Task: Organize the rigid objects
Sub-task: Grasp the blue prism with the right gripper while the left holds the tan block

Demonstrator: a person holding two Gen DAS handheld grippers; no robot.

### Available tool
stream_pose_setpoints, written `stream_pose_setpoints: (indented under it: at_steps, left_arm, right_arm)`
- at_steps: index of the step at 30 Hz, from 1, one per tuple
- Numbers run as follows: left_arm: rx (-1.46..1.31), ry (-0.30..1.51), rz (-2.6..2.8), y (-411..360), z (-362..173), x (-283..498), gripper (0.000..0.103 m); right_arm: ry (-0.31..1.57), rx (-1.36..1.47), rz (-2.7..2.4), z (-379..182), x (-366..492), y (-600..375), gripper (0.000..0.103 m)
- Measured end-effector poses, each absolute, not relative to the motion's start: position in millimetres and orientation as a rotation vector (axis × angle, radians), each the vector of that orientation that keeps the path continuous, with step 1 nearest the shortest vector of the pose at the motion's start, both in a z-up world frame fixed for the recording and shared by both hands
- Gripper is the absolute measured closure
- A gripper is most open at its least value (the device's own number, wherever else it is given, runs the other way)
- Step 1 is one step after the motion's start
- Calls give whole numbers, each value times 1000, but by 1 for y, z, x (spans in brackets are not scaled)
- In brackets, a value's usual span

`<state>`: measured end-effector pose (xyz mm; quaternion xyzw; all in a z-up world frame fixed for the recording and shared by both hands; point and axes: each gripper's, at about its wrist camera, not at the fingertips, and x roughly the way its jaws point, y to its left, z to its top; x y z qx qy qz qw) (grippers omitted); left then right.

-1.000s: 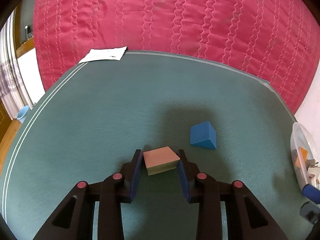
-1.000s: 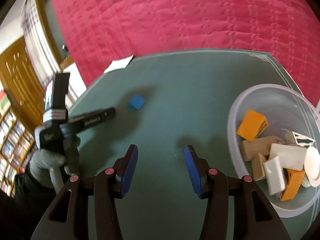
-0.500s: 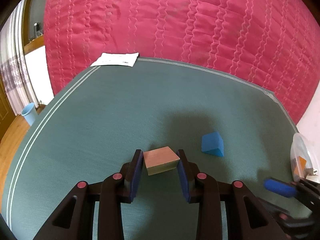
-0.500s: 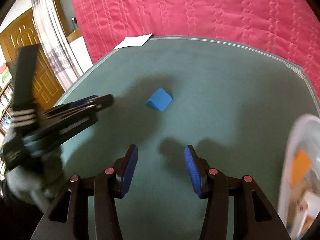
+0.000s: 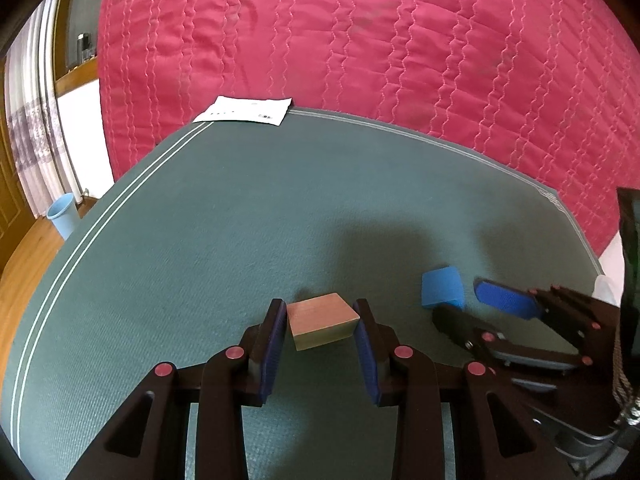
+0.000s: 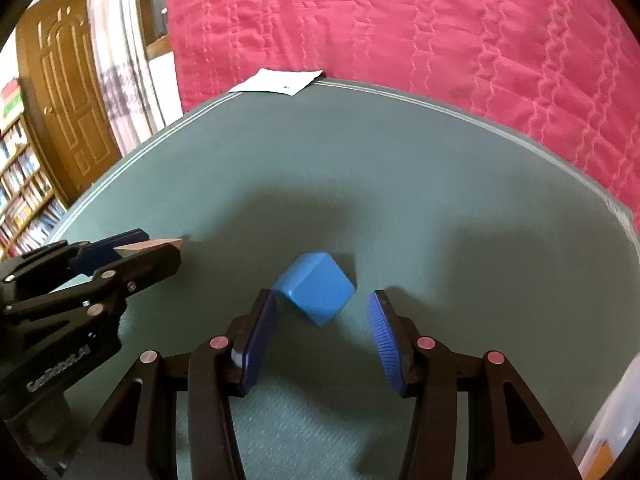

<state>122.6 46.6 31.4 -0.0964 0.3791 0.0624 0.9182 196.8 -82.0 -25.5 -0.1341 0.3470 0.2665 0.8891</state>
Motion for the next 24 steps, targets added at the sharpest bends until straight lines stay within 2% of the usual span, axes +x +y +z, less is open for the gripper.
stream_pose_setpoints:
  at_steps: [11, 24]
  left_arm:
    - [-209, 785, 129, 49, 30, 124, 67]
    - [-198, 785, 110, 44, 30, 122, 67]
  right_arm:
    - [692, -342, 574, -27, 198, -69, 57]
    - [763, -212, 429, -28, 170, -104, 59]
